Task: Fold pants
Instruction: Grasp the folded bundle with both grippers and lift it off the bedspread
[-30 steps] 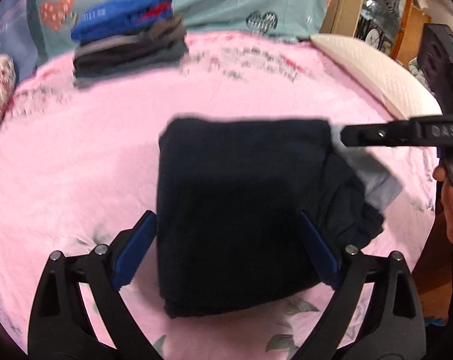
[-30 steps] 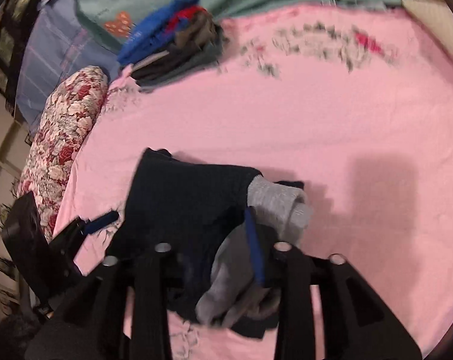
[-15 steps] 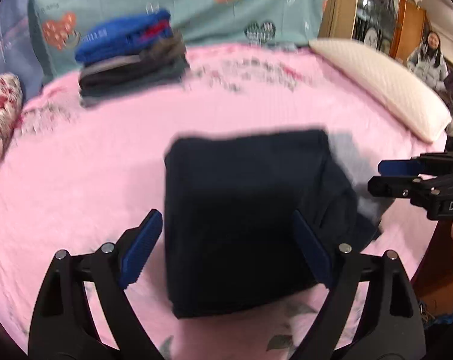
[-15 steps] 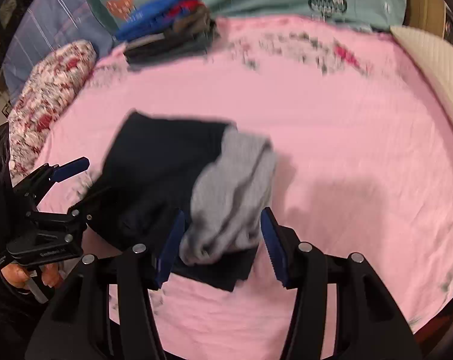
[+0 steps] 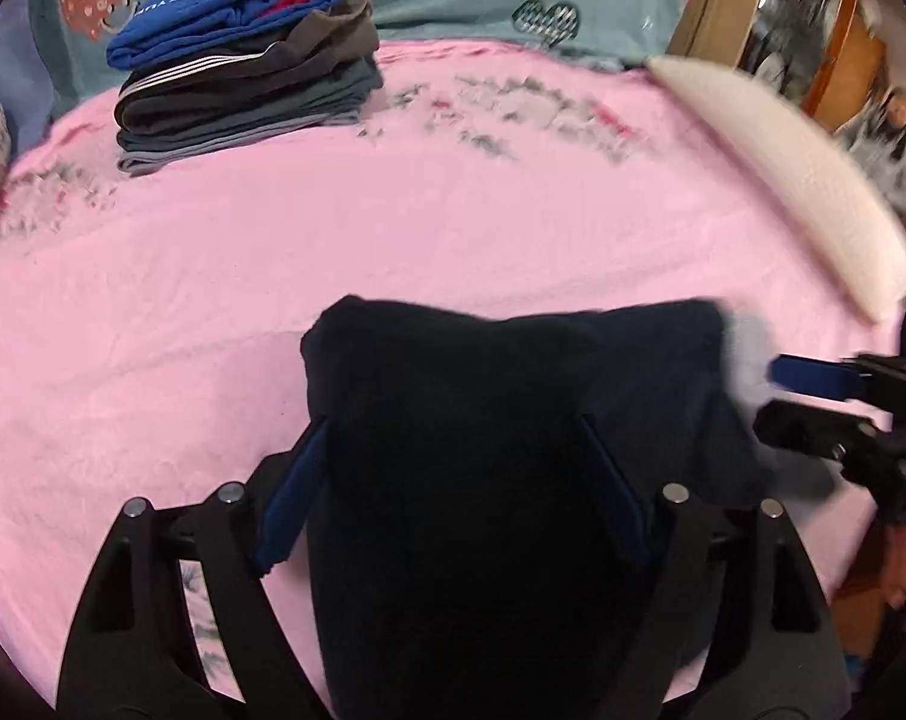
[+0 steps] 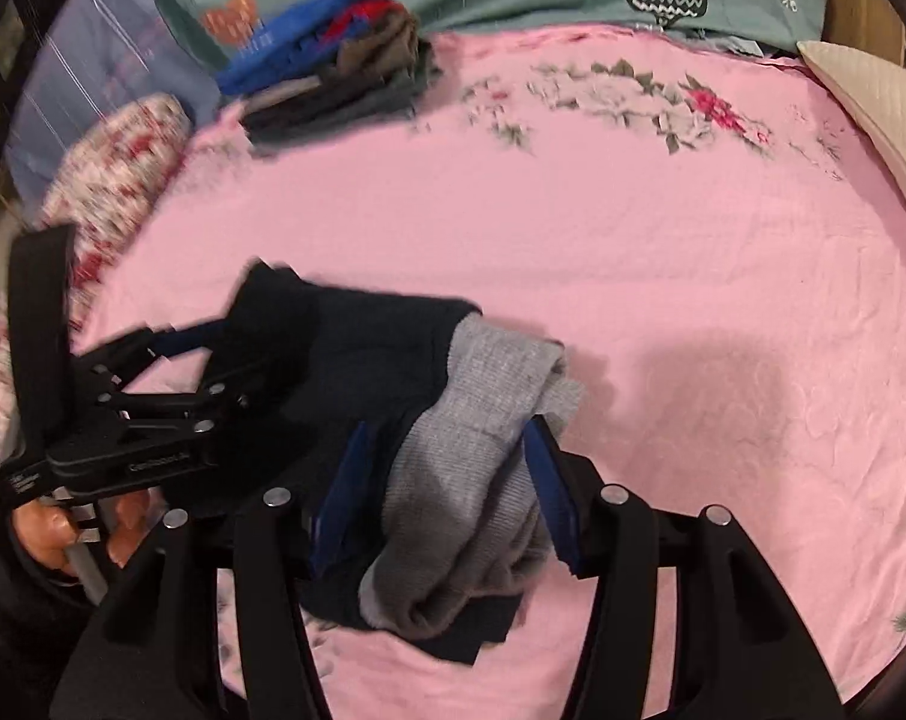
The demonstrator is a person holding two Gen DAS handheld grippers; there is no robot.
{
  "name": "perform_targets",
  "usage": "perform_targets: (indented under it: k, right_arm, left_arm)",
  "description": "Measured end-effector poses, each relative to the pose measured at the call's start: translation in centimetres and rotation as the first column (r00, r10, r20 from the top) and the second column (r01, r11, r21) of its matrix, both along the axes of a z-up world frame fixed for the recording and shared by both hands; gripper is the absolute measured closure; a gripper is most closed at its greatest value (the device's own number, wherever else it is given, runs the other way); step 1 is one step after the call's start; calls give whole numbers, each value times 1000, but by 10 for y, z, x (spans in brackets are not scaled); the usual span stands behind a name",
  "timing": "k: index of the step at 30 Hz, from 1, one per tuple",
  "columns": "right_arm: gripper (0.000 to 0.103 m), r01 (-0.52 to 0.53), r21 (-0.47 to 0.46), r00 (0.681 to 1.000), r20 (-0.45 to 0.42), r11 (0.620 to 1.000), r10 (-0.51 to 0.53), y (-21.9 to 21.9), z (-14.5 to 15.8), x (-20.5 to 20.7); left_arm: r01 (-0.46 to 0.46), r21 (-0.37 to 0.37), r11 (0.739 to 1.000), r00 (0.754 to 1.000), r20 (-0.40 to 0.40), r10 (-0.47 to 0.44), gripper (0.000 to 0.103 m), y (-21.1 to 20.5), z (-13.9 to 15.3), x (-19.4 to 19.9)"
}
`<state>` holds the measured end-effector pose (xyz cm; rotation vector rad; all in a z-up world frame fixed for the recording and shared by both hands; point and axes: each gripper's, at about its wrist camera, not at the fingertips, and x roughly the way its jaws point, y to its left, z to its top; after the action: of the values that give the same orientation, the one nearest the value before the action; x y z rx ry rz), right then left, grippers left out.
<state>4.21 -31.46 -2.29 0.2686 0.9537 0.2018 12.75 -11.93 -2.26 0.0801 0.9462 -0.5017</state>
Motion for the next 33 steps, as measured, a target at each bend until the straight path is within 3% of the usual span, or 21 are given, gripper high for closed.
perform_targets:
  k: [2,5,8,11,13,16,18,20,22,23,24,26,27,29,33]
  right_arm:
    - [41,4,62,1000,22,998,-5,-20,10,-9]
    - [14,19,165,999,-48,986,-11,-48,-9,-10]
    - [14,48,235,995,-94,971,-27,-59,-34,-6]
    - [14,32,313,995,-103,949,0,-55,-48,-1]
    - [13,24,332,993,-119,943,17,-48,-56,2]
    - [13,3,355,993,-107,935,38,-42,-56,3]
    - [13,-27,424,989,-122,905,86,-36,-58,5]
    - [13,-45,426,987,-119,904,106,-30,-58,6]
    - [13,-56,426,986,-116,903,116,-25,-59,8]
    - [19,-53,440,985,-122,897,118,-25,-60,10]
    - [33,-48,451,984,-134,891,121,-26,-62,12]
    - [46,-30,483,979,-162,875,122,-31,-69,14]
    - [52,-21,501,978,-169,865,121,-35,-71,14]
    - [57,-13,518,977,-174,855,120,-38,-73,13]
    - [63,-16,471,987,-131,882,88,-31,-57,7]
  left_arm:
    - [21,-81,997,1000,11,-20,7,24,20,-7]
    - [31,-153,988,999,-8,-33,3,63,27,-7]
    - [-25,-220,975,994,-111,1,3,86,4,7]
    - [-58,-279,959,972,-233,-9,3,87,-26,20]
    - [-54,-269,962,966,-259,-19,3,76,-40,22]
    - [-44,-271,961,971,-238,-23,2,66,-42,22]
    - [-21,-338,941,959,-274,-77,2,58,-44,21]
    - [2,-364,931,948,-296,-117,4,48,-44,17]
    - [29,-321,947,954,-274,-122,4,35,-44,12]
    - [27,-318,948,955,-272,-119,6,33,-45,12]
    - [12,-334,943,953,-282,-112,8,35,-45,14]
    - [-17,-364,931,944,-314,-105,33,41,-48,21]
    - [-31,-375,926,938,-332,-103,40,46,-50,24]
    - [-59,-409,911,926,-363,-103,54,52,-55,28]
    - [-67,-423,903,935,-342,-91,66,49,-48,23]
